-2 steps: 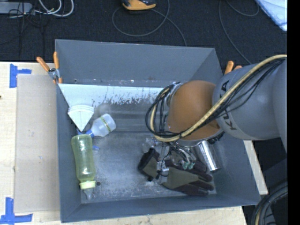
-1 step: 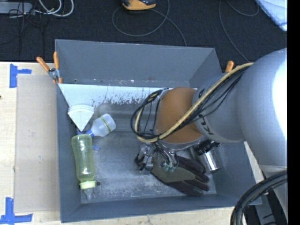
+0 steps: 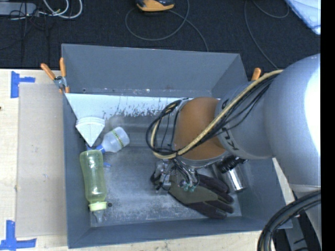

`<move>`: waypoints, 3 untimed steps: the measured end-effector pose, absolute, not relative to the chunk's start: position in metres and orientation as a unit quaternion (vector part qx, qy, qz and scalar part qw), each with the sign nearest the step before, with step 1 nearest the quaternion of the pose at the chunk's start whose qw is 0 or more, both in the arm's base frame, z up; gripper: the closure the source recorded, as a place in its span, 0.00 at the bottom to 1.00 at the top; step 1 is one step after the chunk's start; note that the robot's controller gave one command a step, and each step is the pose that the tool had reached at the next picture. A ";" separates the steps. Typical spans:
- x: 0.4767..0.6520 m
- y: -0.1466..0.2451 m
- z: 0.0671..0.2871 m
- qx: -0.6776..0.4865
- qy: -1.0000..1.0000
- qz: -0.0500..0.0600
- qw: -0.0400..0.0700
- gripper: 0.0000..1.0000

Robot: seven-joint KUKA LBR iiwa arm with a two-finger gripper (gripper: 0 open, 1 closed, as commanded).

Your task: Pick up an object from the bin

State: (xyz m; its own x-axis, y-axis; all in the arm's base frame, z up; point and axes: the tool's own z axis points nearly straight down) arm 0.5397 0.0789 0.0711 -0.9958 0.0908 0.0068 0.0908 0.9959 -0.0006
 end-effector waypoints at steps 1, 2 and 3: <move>0.539 0.079 0.074 -0.046 -0.999 0.000 0.005 1.00; 0.539 0.078 0.131 -0.045 -0.999 0.000 0.003 1.00; 0.541 0.080 0.187 -0.040 -0.999 0.001 0.006 1.00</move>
Offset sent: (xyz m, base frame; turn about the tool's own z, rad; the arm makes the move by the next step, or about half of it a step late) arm -0.0053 -0.0052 -0.0011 -0.1048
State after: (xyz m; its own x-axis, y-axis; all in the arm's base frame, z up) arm 0.5412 0.0798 0.1871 -0.9967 0.0798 0.0129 0.0798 0.9968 -0.0017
